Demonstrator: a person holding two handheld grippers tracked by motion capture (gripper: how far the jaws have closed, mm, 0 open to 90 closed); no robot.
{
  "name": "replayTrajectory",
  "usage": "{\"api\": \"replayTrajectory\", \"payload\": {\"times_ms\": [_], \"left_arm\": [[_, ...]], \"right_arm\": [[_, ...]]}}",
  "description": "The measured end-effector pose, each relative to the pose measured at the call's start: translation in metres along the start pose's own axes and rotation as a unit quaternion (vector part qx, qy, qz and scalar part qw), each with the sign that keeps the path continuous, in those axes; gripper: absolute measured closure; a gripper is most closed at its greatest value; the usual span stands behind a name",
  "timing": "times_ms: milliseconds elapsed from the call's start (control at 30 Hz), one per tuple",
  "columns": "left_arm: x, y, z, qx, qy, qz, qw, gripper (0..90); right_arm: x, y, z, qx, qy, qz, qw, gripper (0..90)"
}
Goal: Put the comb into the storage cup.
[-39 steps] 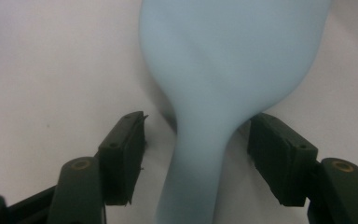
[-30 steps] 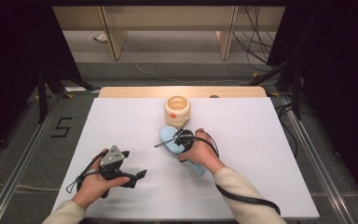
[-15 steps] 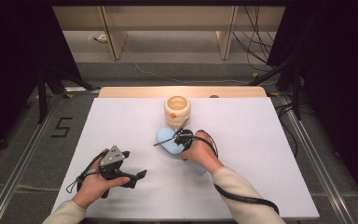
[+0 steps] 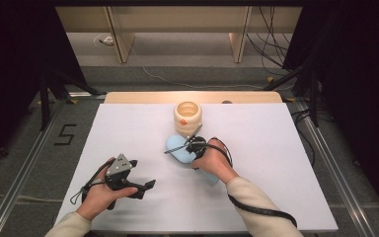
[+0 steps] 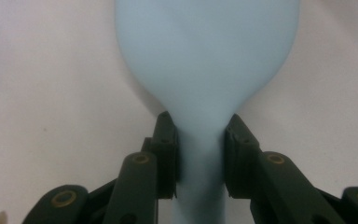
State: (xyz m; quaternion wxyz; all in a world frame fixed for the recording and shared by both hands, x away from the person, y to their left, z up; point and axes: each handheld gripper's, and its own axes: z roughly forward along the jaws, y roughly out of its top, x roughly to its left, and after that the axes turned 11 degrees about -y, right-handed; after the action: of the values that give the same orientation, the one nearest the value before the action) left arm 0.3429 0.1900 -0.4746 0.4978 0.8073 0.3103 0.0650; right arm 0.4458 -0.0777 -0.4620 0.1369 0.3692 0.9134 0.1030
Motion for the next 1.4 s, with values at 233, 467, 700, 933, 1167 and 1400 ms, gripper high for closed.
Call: {"api": "replayTrajectory", "payload": {"times_ms": [233, 467, 700, 933, 1167, 1400], "left_arm": [[0.000, 0.000, 0.000, 0.000, 0.000, -0.002, 1.0000, 1.2], [0.001, 0.000, 0.000, 0.000, 0.001, -0.004, 1.0000, 1.2], [0.001, -0.001, 0.000, 0.001, 0.002, -0.004, 1.0000, 1.2], [0.001, -0.001, 0.000, 0.000, 0.003, -0.005, 1.0000, 1.2], [0.001, -0.001, 0.000, 0.000, 0.003, -0.005, 1.0000, 1.2], [0.001, -0.001, 0.000, 0.000, 0.003, -0.005, 1.0000, 1.3]], "right_arm": [[-0.002, -0.003, -0.001, -0.013, 0.008, -0.001, 0.9999, 70.6], [-0.002, -0.004, -0.005, -0.022, 0.007, 0.006, 0.9997, 70.6], [-0.003, -0.006, -0.011, -0.044, 0.010, 0.009, 0.9989, 70.6], [-0.004, -0.009, -0.015, -0.061, 0.012, 0.011, 0.9980, 70.6], [-0.006, -0.015, -0.020, -0.085, 0.009, 0.019, 0.9961, 70.6], [-0.009, -0.020, -0.024, -0.102, 0.011, 0.021, 0.9945, 70.6]]}}
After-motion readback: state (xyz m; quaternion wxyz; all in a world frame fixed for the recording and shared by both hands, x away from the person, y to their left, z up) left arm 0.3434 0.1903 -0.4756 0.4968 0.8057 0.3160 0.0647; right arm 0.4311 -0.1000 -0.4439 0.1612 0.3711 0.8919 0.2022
